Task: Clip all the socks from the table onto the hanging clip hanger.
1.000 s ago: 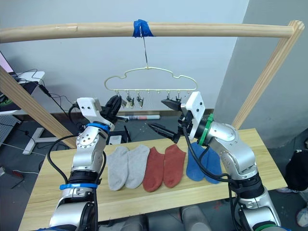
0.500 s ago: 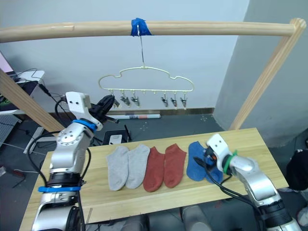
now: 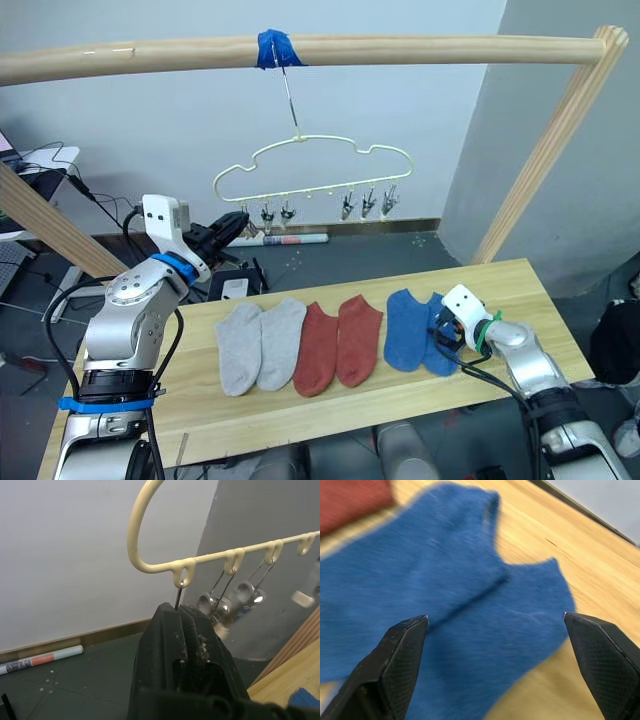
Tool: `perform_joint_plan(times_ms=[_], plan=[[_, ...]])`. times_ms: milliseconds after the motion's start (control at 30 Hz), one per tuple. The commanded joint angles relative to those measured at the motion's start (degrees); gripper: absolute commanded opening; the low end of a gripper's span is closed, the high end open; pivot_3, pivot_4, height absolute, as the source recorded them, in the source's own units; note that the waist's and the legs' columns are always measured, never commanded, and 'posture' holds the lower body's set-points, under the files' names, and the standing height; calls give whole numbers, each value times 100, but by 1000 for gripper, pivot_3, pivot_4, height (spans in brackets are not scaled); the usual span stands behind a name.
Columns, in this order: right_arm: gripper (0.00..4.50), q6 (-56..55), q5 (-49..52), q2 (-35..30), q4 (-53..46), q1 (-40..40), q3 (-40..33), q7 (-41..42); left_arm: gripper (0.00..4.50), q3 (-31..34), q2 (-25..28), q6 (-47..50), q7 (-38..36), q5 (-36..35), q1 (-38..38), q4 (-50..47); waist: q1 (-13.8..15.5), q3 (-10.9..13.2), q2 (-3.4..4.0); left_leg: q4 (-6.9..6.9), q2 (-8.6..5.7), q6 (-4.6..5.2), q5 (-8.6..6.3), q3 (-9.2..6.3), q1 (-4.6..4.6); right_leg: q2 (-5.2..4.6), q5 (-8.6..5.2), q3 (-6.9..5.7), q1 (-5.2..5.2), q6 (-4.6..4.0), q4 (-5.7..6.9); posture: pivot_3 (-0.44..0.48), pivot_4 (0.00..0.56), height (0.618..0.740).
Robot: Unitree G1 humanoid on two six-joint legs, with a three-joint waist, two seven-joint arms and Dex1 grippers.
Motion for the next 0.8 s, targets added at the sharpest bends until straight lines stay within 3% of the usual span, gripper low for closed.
perform_joint_plan(times_ms=[33, 400, 533, 800], plan=[[4500, -313, -159, 44, 464, -167, -51, -2, 8, 88, 62, 161, -7, -50, 163, -179, 16, 0, 0, -1, 0, 0, 0, 0, 0, 0, 0, 0, 0, 0, 0, -138, 201, 740], [4500, 32, -141, 200, 627, -19, 46, 685, 8, 115, 124, 272, 20, -66, 318, -365, 52, 0, 0, 3, 0, 0, 0, -3, 33, 0, 0, -1, 35, 0, -2, -119, 195, 740], [3640, 22, -162, 199, 630, 38, -30, 658, 0, 128, 139, 265, 29, -59, 291, -338, 52, 0, -1, 3, 0, 0, 0, -3, 48, 0, -15, -1, 51, -27, -5, -119, 193, 740], [862, 11, -158, 62, 435, 294, -190, 680, 0, 92, 96, 217, 68, -32, 279, -293, 61, 0, -2, 4, 0, -1, 0, -3, 54, -1, -18, -1, 58, -31, -7, -128, 196, 740]])
